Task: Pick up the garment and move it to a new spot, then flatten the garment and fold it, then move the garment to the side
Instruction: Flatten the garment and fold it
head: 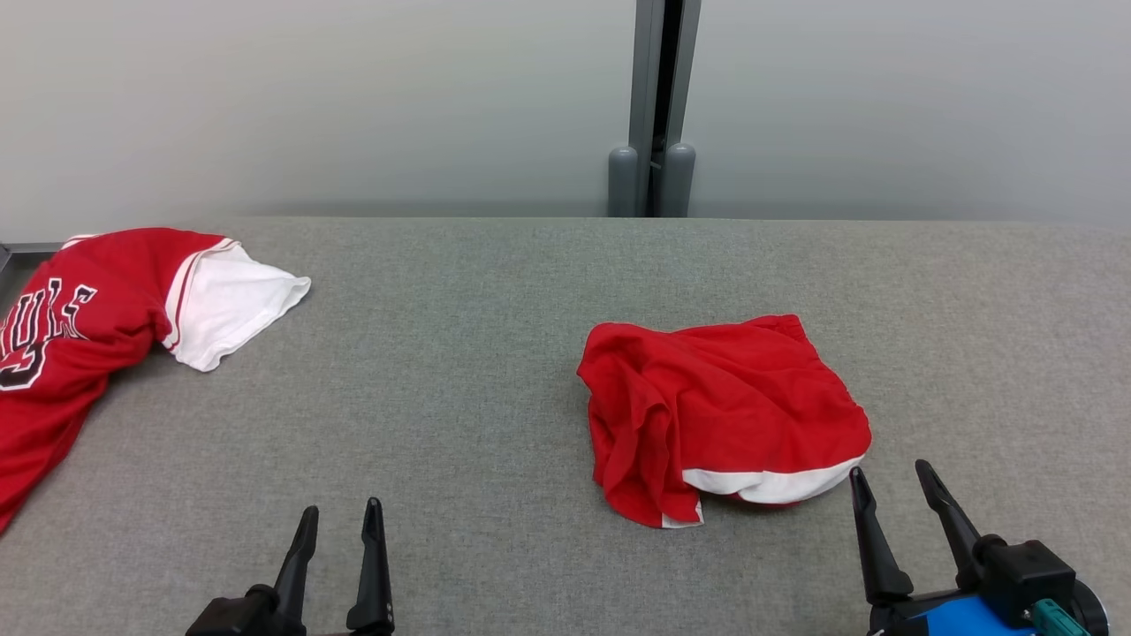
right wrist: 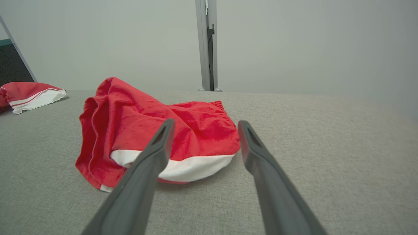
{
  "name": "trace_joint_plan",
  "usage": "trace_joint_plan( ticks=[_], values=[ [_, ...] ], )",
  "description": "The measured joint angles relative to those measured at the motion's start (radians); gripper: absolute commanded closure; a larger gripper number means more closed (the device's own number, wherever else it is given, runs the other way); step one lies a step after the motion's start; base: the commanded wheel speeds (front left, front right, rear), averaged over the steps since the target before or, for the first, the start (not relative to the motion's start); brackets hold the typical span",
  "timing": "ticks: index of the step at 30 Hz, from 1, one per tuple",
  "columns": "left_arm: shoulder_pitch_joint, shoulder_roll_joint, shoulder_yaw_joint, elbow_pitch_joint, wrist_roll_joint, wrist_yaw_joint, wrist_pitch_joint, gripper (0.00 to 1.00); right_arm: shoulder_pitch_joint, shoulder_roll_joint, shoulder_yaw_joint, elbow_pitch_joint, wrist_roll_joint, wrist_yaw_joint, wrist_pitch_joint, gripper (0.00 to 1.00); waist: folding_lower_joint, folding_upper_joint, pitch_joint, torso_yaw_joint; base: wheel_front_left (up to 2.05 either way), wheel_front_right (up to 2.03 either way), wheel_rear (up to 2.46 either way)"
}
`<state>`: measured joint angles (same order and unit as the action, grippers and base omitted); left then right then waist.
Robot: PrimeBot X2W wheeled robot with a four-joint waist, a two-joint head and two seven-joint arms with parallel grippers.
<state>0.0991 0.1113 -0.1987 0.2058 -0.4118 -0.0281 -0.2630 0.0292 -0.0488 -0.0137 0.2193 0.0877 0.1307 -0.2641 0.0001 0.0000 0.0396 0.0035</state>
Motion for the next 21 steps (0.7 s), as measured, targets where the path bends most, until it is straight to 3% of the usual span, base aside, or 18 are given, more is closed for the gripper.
trace_joint_plan(
  ticks=[14, 21],
  values=[
    [-0.022, -0.007, -0.012, -0.001, 0.037, -0.015, 0.000, 0.00, -0.004, 0.000, 0.002, -0.012, 0.001, 0.000, 0.000, 0.00, 0.0000, 0.0000, 0.012, -0.011, 0.00, 0.00, 0.00],
    [-0.137, -0.022, -0.173, -0.017, 0.106, -0.063, 0.048, 0.00, -0.042, 0.000, -0.008, -0.022, -0.012, 0.000, 0.000, 0.00, 0.0000, 0.0000, 0.043, -0.033, 0.00, 0.00, 0.00]
  ],
)
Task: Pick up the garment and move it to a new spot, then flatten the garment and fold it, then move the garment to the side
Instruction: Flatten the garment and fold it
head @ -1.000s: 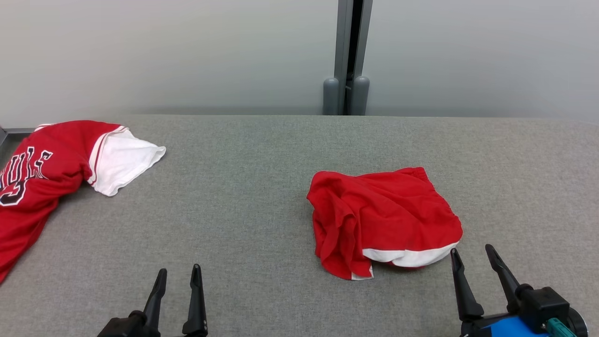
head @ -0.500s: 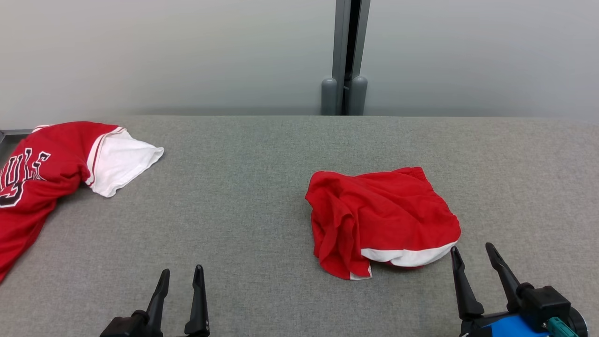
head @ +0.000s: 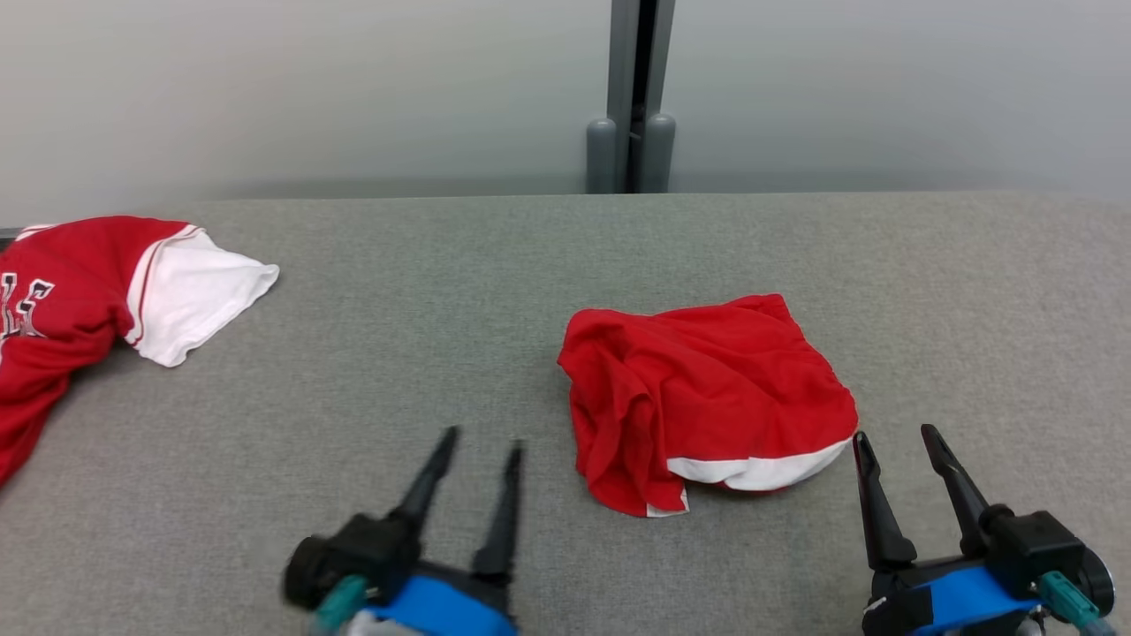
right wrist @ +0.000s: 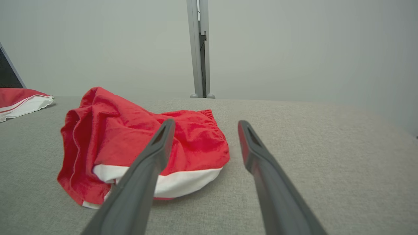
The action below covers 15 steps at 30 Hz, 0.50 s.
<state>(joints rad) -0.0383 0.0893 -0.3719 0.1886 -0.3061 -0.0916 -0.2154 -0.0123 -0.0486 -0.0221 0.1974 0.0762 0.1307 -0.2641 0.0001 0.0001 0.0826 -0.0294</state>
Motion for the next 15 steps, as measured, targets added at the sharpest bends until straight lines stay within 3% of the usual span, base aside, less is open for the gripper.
trace_joint_plan(
  ticks=[8, 12, 15],
  values=[
    [-0.155, -0.033, -0.220, 0.094, -0.011, -0.032, 0.064, 0.00, -0.041, 0.000, 0.014, 0.000, -0.003, 0.000, 0.000, 0.00, 0.0000, 0.0000, 0.037, -0.060, 0.00, 0.00, 0.00],
    [-0.203, -0.037, -0.245, 0.177, -0.040, -0.032, 0.080, 0.00, -0.049, 0.000, 0.012, -0.002, -0.002, 0.000, 0.000, 0.00, 0.0000, 0.0000, 0.056, -0.094, 0.00, 0.00, 0.00],
    [-0.243, -0.037, -0.231, 0.241, -0.040, 0.015, 0.073, 0.00, -0.056, 0.000, 0.010, -0.003, -0.001, 0.000, 0.000, 0.00, 0.0000, 0.0000, 0.070, -0.112, 0.00, 0.00, 0.00]
  ],
)
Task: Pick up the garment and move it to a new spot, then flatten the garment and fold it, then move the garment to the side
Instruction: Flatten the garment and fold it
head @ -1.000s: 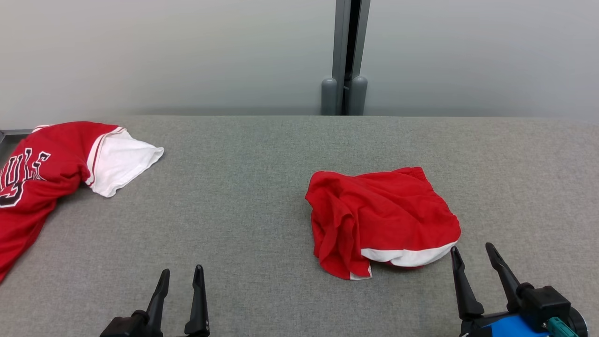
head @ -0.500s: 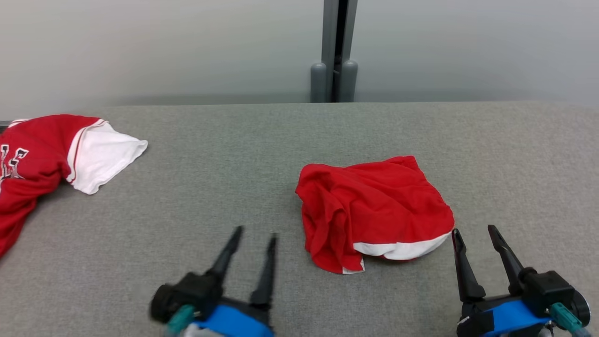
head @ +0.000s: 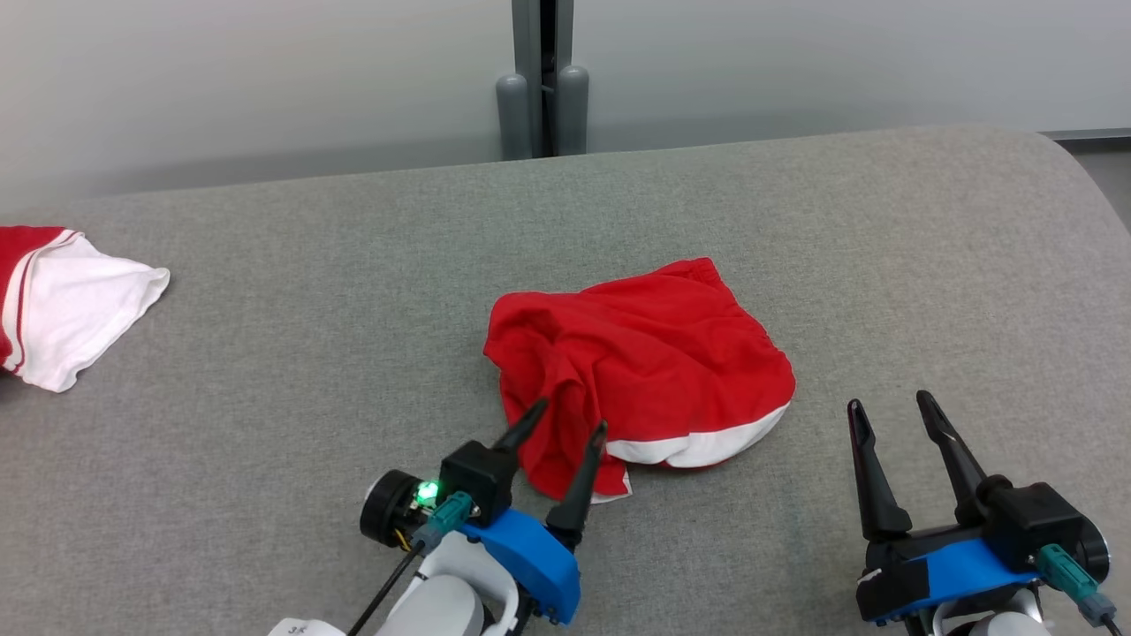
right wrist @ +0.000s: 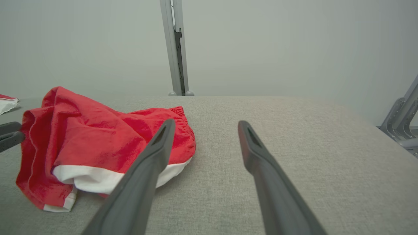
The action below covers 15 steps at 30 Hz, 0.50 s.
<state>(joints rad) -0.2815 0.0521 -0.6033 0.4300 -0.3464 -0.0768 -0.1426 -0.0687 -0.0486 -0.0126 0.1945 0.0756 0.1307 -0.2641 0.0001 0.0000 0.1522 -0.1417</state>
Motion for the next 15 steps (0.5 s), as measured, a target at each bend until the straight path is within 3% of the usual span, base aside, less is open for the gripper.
trace_joint_plan(
  ticks=[3, 8, 9, 10, 12, 13, 15],
  values=[
    [-0.043, 0.000, 0.006, 0.055, 0.000, 0.037, -0.015, 0.00, -0.005, 0.000, -0.003, -0.002, 0.003, 0.000, 0.000, 0.00, 0.0000, 0.0000, 0.012, -0.012, 0.00, 0.00, 0.00],
    [-0.085, -0.001, -0.019, 0.131, -0.036, 0.052, -0.020, 0.00, -0.010, 0.000, -0.002, -0.003, 0.006, 0.000, 0.000, 0.00, 0.0000, 0.0000, 0.025, -0.022, 0.00, 0.00, 0.00],
    [-0.095, -0.001, -0.023, 0.145, -0.044, 0.060, -0.028, 0.10, -0.011, 0.000, -0.002, -0.003, 0.007, 0.000, 0.000, 0.00, 0.0000, 0.0000, 0.027, -0.024, 0.00, 0.00, 0.00],
    [-0.103, -0.001, -0.025, 0.156, -0.054, 0.064, -0.035, 0.42, -0.012, 0.000, -0.001, -0.003, 0.009, 0.000, 0.000, 0.00, 0.0000, 0.0000, 0.028, -0.025, 0.00, 0.00, 0.00],
    [-0.115, -0.001, -0.030, 0.169, -0.081, 0.071, -0.046, 0.75, -0.015, 0.000, 0.000, -0.003, 0.014, 0.000, 0.000, 0.00, 0.0000, 0.0000, 0.030, -0.027, 0.00, 0.00, 0.00],
    [-0.117, -0.001, -0.035, 0.177, -0.093, 0.071, -0.051, 0.98, -0.017, 0.000, -0.001, -0.006, 0.015, 0.000, 0.000, 0.00, 0.0000, 0.0000, 0.030, -0.026, 0.00, 0.00, 0.00],
    [-0.121, -0.001, -0.048, 0.190, -0.112, 0.072, -0.060, 1.00, -0.020, 0.000, -0.005, -0.008, 0.015, 0.000, 0.000, 0.00, 0.0000, 0.0000, 0.031, -0.023, 0.00, 0.00, 0.00]
  ],
)
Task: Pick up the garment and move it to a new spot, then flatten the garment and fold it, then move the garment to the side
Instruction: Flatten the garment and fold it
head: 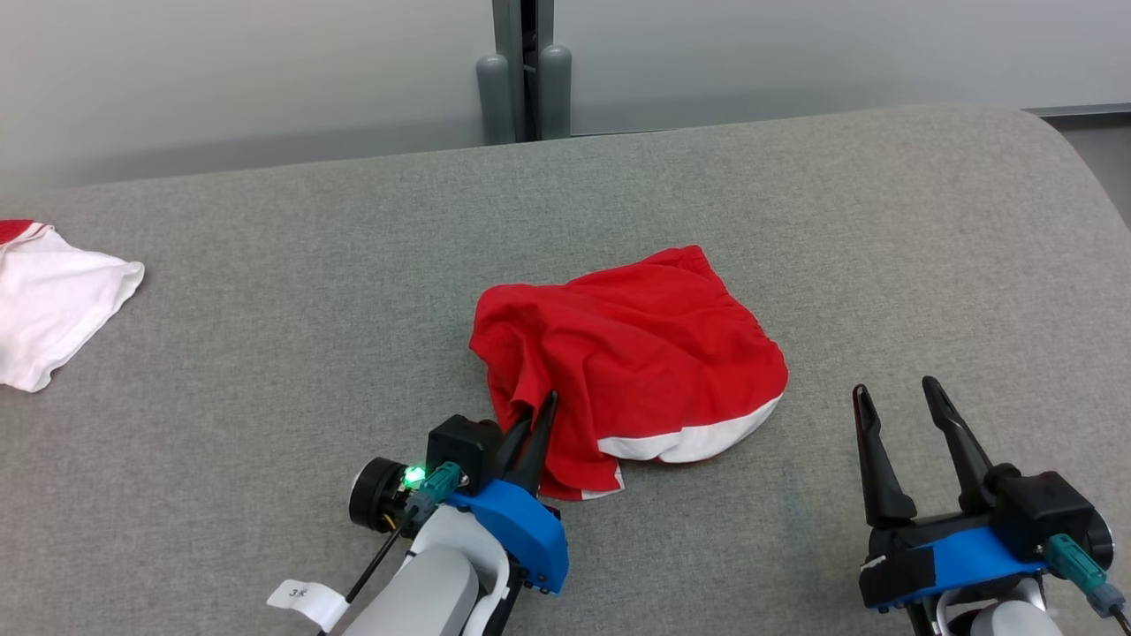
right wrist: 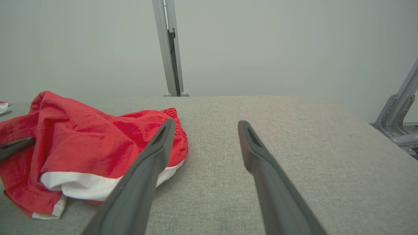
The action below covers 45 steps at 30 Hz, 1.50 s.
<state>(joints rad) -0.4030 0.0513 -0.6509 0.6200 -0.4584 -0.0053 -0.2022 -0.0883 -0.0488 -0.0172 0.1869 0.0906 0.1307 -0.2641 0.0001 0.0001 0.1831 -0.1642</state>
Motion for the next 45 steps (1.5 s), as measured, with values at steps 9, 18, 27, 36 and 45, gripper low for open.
trace_joint_plan(
  ticks=[9, 18, 27, 36, 45],
  values=[
    [0.000, 0.018, -0.029, -0.093, 0.011, -0.018, -0.046, 1.00, 0.010, 0.000, -0.027, -0.002, 0.000, 0.000, 0.000, 0.00, 0.0000, 0.0000, -0.016, 0.042, 0.00, 0.00, 0.00],
    [0.043, 0.224, 0.063, -0.341, -0.012, 0.029, 0.064, 1.00, 0.020, 0.000, -0.040, 0.004, -0.002, 0.000, 0.000, 0.00, -0.0002, 0.0000, -0.034, 0.064, 0.00, 0.00, 0.00],
    [0.013, 0.329, 0.140, -0.198, -0.091, 0.013, 0.184, 1.00, 0.012, 0.000, -0.027, 0.005, -0.011, 0.000, 0.000, 0.00, -0.0001, 0.0000, -0.016, 0.040, 0.00, 0.00, 0.00],
    [-0.067, 0.315, 0.132, -0.006, -0.086, -0.026, 0.136, 1.00, 0.010, 0.000, -0.030, 0.005, -0.017, 0.000, 0.000, 0.00, -0.0001, 0.0000, 0.009, 0.017, 0.00, 0.00, 0.00],
    [-0.097, 0.257, 0.122, 0.144, -0.081, -0.044, 0.022, 0.00, -0.001, 0.000, -0.022, 0.015, -0.017, 0.000, 0.000, 0.00, -0.0001, 0.0000, -0.002, 0.029, 0.00, 0.00, 0.00]
  ],
)
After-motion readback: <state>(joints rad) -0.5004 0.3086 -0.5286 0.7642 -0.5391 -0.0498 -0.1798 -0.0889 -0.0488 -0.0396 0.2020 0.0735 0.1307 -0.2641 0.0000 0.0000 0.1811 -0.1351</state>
